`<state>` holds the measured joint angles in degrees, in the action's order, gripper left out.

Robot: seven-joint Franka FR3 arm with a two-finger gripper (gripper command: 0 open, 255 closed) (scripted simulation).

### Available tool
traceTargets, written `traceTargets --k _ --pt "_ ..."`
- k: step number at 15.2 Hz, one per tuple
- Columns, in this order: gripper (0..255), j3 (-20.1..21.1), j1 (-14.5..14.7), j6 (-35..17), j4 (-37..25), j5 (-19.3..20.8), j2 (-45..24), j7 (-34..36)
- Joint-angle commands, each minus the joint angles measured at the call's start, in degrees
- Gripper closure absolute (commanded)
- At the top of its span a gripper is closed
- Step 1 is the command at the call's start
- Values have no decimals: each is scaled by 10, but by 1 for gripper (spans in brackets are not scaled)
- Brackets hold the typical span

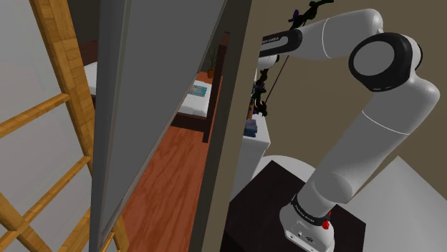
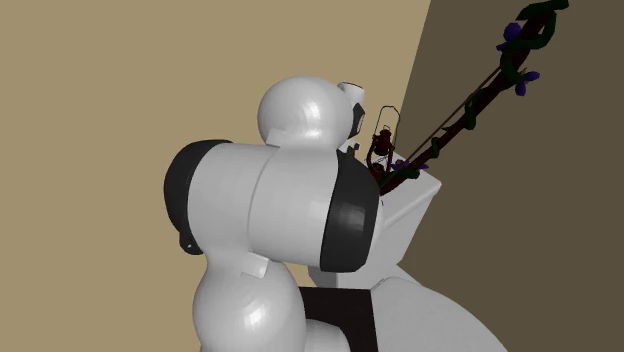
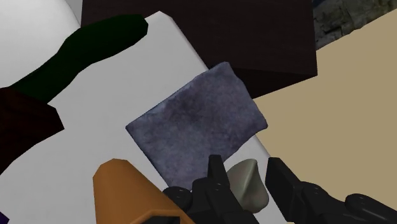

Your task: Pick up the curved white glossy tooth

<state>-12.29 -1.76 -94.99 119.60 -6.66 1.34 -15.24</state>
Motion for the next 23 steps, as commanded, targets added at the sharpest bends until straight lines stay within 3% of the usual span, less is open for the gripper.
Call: traceTargets --k 1,6,23 --pt "255 0 0 -1 1 0 -2 0" --pt "255 0 0 0 3 0 1 0" --pt "255 1 0 113 -85 5 27 16"
